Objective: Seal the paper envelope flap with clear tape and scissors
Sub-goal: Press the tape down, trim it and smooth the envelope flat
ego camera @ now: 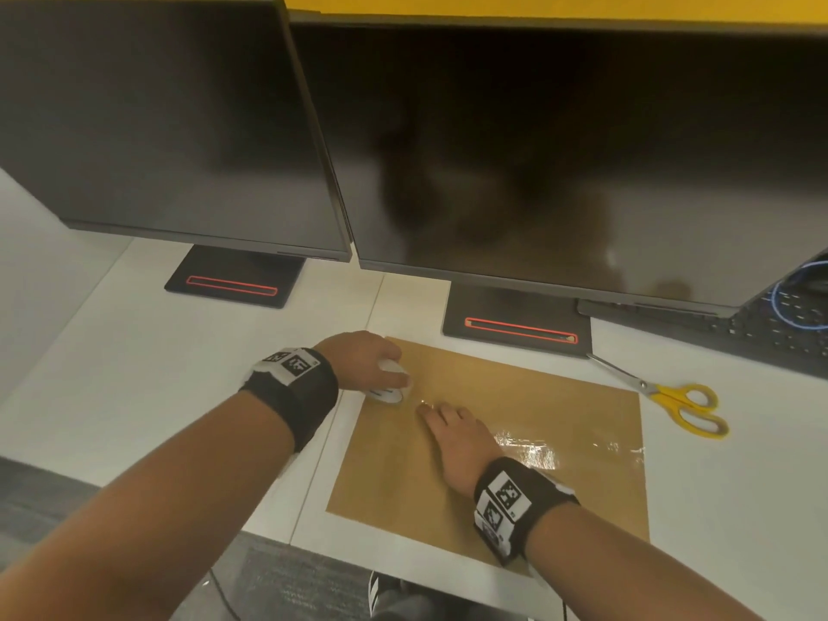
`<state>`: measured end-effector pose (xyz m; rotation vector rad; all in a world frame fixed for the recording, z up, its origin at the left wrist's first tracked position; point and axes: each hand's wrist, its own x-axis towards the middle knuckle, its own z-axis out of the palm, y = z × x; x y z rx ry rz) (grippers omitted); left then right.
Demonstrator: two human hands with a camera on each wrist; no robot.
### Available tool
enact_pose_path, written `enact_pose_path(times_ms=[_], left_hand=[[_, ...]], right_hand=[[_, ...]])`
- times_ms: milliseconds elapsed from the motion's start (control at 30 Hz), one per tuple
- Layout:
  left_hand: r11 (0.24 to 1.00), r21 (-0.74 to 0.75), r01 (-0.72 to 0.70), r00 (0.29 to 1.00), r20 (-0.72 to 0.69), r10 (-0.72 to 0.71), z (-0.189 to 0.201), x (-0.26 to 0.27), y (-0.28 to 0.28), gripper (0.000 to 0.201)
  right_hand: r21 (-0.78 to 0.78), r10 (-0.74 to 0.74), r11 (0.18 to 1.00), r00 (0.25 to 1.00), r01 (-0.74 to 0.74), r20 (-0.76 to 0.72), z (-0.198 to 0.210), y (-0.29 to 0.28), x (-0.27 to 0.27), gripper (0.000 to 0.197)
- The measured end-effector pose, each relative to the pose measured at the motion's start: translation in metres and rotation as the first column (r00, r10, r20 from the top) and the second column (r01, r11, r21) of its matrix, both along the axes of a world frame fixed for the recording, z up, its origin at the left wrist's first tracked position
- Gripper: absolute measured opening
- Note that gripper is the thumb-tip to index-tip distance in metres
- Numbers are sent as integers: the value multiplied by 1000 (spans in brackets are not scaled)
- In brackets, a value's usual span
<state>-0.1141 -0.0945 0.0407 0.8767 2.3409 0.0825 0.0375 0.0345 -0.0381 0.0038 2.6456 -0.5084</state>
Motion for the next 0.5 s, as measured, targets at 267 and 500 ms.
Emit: enact_pose_path(times_ms=[267, 500], left_hand=[[958, -208, 197, 932, -265, -248, 1, -7, -2, 35], [926, -347, 150, 902, -335, -272, -16, 7, 7, 23]], right_hand=[[32, 6, 999, 999, -8, 45, 1, -2, -2, 77], [91, 56, 994, 993, -66, 101, 3, -4, -10, 99]])
